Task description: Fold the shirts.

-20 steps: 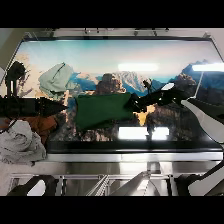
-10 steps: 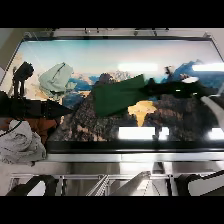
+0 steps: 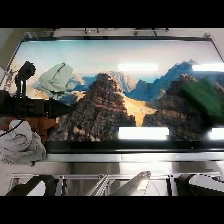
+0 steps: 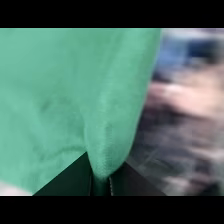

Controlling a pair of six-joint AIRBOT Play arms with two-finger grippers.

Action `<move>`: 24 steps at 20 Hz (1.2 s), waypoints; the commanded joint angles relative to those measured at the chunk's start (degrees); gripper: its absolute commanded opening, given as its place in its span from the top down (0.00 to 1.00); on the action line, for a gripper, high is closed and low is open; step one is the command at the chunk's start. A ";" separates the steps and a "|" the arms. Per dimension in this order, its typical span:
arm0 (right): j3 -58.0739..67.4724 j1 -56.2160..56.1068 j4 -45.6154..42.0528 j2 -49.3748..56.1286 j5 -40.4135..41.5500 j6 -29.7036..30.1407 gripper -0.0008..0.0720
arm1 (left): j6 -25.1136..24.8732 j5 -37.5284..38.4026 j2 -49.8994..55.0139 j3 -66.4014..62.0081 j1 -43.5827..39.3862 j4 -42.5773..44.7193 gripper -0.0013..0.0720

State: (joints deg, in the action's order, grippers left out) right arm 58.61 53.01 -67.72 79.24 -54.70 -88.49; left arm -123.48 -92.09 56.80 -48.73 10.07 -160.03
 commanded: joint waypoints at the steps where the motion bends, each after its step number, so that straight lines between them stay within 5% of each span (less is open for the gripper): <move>1: -5.20 12.28 -6.23 -2.60 1.55 -0.17 0.95 | 0.09 1.29 -0.04 0.02 -0.04 0.00 0.96; 8: -6.23 16.04 -5.55 -2.58 -3.54 2.34 0.94 | 0.11 2.03 -0.04 0.02 -0.04 0.00 0.96; 9: -6.21 16.04 -5.51 -2.69 -6.36 2.29 0.76 | 0.13 2.45 -0.04 0.02 -0.04 -0.02 0.96; 10: -6.21 16.06 -5.53 -3.06 -9.55 2.25 0.33 | 0.11 2.78 -0.04 0.02 -0.04 -0.02 0.96; 11: -6.12 16.06 -5.53 -3.74 -12.94 1.05 0.04 | 0.13 3.04 -0.04 0.02 -0.04 -0.02 0.96; 15: -4.87 16.04 -4.37 -9.73 -25.70 -2.69 0.04 | 0.15 3.17 -0.04 0.02 -0.04 -0.13 0.96; 18: -4.85 14.88 7.91 -15.58 -27.80 -0.72 0.07 | 0.13 2.60 -0.09 -0.24 -0.11 -0.24 0.97; 19: -4.90 12.96 13.16 -17.18 -27.89 1.79 0.34 | 0.13 1.55 -0.09 -0.96 -0.09 -0.15 0.97; 20: -4.92 9.94 19.19 -19.08 -27.85 5.16 0.84 | 0.13 0.37 -0.09 -2.36 -0.11 -0.09 0.97; 21: -4.92 6.43 24.61 -21.11 -27.63 7.72 0.94 | 0.20 -0.37 -0.09 -4.07 -0.09 0.02 0.97; 24: -4.92 -6.71 36.02 -29.11 -25.49 14.71 0.94 | 3.98 -0.33 -0.15 -10.60 -0.35 4.28 0.97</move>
State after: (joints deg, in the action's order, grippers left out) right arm 53.63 55.96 -45.47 56.64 -80.73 -80.99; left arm -121.99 -91.61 56.73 -54.57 9.91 -159.26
